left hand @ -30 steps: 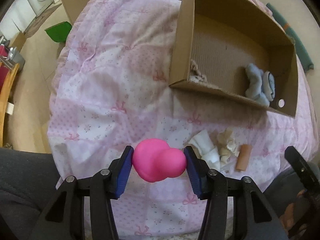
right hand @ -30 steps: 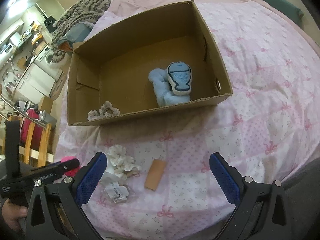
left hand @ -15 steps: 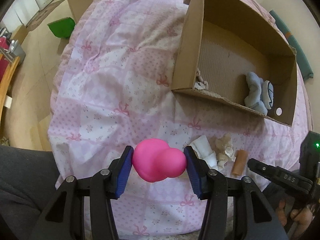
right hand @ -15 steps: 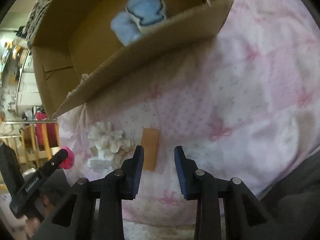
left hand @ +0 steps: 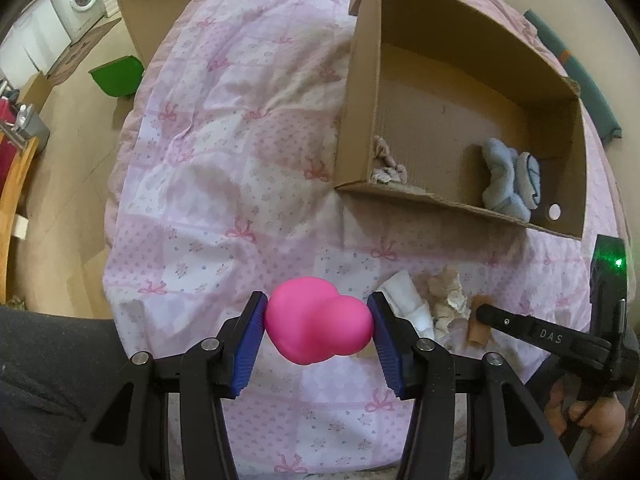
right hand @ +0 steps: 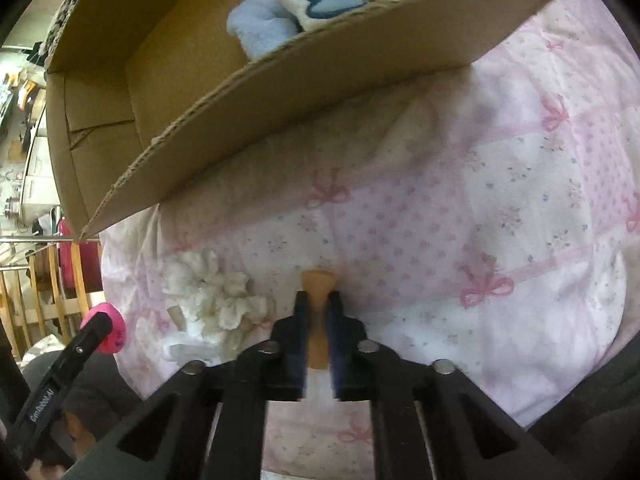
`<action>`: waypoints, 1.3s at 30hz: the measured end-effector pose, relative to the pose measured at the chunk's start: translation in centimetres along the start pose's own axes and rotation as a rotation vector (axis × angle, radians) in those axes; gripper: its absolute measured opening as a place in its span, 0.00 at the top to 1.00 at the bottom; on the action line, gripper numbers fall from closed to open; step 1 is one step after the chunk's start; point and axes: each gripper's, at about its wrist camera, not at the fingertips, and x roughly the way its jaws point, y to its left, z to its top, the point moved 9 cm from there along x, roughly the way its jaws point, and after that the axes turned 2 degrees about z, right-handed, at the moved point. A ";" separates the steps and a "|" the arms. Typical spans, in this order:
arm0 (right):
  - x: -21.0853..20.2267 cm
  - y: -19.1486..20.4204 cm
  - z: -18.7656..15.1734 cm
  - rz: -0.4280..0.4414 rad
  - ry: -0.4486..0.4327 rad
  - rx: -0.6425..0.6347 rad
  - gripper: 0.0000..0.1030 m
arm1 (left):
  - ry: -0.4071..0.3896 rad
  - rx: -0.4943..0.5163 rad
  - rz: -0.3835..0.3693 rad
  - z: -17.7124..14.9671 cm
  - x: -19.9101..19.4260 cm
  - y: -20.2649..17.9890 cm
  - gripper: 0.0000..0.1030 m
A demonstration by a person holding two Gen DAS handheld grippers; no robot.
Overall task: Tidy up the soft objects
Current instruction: 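Grasp the small tan cylinder with the right tool while the left tool holds the pink plush, then carry the pink plush and tan cylinder into the box and open both tools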
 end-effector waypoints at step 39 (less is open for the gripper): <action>-15.2 5.9 9.3 0.162 -0.475 -0.323 0.94 | -0.325 0.136 -0.001 11.3 -5.6 -5.7 0.54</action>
